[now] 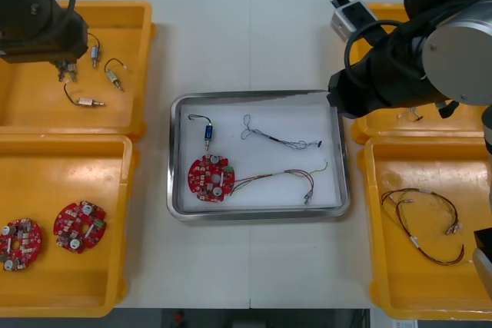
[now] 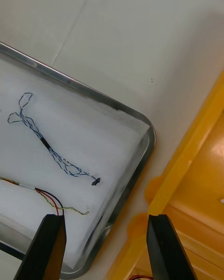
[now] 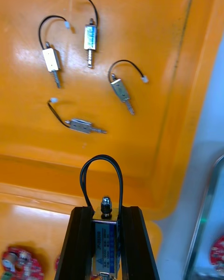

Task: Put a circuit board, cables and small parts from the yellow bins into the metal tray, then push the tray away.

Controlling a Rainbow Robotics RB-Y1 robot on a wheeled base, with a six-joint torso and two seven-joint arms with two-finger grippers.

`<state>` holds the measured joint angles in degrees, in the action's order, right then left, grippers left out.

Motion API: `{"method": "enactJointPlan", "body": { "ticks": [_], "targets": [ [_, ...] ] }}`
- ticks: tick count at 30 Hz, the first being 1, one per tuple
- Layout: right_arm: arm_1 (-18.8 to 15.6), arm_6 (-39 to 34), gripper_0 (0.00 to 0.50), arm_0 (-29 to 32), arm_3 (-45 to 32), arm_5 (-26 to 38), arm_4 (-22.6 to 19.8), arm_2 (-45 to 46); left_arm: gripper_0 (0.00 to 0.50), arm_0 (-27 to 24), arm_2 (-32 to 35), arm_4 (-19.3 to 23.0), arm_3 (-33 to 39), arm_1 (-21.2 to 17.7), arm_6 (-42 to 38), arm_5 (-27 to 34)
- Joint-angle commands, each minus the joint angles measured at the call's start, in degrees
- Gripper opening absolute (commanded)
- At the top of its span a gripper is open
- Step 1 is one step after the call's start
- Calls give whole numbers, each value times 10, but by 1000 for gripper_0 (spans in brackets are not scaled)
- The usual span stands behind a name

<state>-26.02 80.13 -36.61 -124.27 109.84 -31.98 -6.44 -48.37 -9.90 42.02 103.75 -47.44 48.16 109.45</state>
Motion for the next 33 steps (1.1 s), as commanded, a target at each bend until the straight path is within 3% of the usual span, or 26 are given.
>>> {"method": "enactJointPlan", "body": {
  "ticks": [1, 8, 18, 27, 33],
  "targets": [
    [-32, -42, 500, 41, -25, 2, -22, 75, 0, -13, -44, 30, 65, 14, -90, 5],
    [-69, -40, 500, 103, -39, 2, -48, 171, 0, -51, -101, 72, 89, 41, -143, 5],
    [-97, -33, 500, 189, -59, 2, -63, 275, 0, -92, -191, 71, 73, 100, -167, 3],
    [-99, -30, 500, 259, -60, 2, -114, 341, 0, -117, -253, 58, 18, 139, -180, -54],
    [-101, -34, 500, 298, -89, 2, -108, 348, 0, -117, -297, 50, -11, 146, -190, -120]
  ]
}}
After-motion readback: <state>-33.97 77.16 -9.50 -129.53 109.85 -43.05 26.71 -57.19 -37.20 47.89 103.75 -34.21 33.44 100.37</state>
